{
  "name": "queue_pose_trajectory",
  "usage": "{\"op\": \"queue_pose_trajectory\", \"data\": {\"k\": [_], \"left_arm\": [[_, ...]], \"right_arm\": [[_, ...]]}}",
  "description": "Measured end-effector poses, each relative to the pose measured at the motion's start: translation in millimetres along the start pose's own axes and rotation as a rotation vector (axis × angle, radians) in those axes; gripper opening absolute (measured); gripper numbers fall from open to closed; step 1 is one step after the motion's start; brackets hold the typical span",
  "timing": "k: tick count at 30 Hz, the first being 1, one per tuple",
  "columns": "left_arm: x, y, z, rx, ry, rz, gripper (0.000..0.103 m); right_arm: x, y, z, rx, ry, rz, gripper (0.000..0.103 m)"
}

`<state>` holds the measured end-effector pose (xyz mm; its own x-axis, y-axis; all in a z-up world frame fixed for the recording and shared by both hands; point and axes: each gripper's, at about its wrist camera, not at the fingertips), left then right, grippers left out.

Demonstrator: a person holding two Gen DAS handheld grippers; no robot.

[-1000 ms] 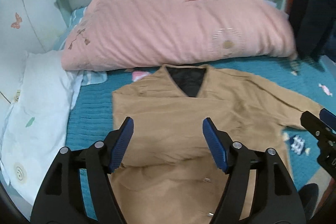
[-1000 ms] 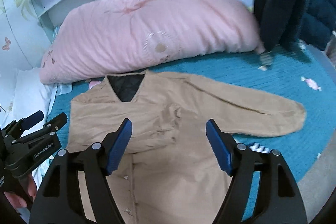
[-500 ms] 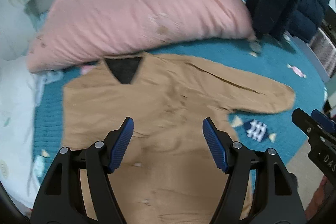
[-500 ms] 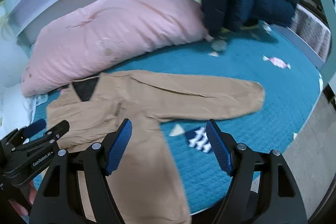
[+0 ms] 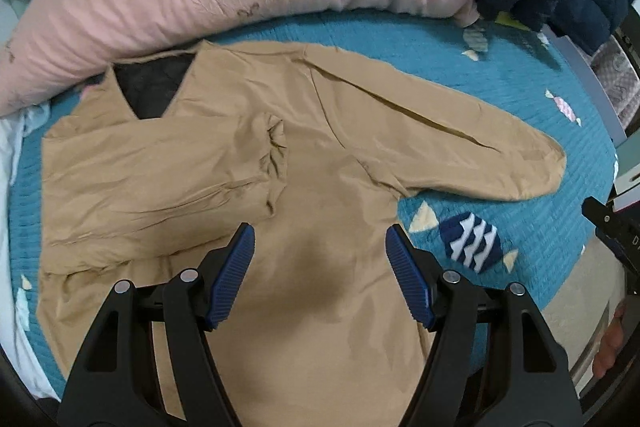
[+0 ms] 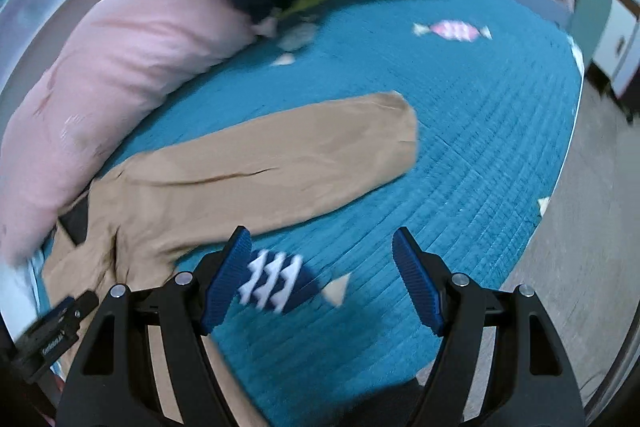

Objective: Fold large clothes
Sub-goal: 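Move the right gripper to the other sleeve cuff of the tan jacket, then grasp the sleeve cuff with the right gripper and fold it across the body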

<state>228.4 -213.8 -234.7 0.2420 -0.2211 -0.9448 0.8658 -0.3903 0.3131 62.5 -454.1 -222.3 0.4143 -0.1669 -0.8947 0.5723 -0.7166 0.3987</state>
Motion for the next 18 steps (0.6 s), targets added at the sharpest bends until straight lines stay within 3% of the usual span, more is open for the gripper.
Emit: {"op": "queue_pose_trajectory", "data": {"k": [4,9,12,14,16,18], "left_arm": [[25.6,23.9,-1.7,-0.040,-0.020,-0.031,0.067],[51.0,54.8,-12.1,-0.122,-0.088,-0.072,0.044],[68.5,69.5,-14.5,-0.145,-0.073,-0.101,0.044],[78.2,75.6,-13.1,-0.137,-0.081,-0.100,0.036],[99.4,79.6,-13.1,-0.137,-0.054,-0.147,0.013],[121.8,79.3,-13.8,-0.134,-0.056,-0.200,0.009]], "right_arm": [[26.0,26.7,31.2,0.097,0.006,-0.033,0.070],[55.5,60.0,61.6,0.197,0.011,-0.067,0.070],[74.2,73.8,77.4,0.265,0.037,-0.096,0.070],[87.5,79.7,87.0,0.312,0.050,-0.117,0.070],[100.1,84.0,94.6,0.352,0.067,-0.127,0.070],[115.3,86.1,102.4,0.394,0.109,-0.143,0.071]]}}
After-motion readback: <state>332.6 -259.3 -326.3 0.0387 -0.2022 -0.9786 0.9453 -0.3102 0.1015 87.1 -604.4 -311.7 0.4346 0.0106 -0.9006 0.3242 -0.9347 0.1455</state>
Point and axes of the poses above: each gripper's, at about its wrist camera, not at the fingertips, and x roughly the way its jaws point, z to its right, y to its top, and after that the axes turned 4 degrees about -z, right-handed
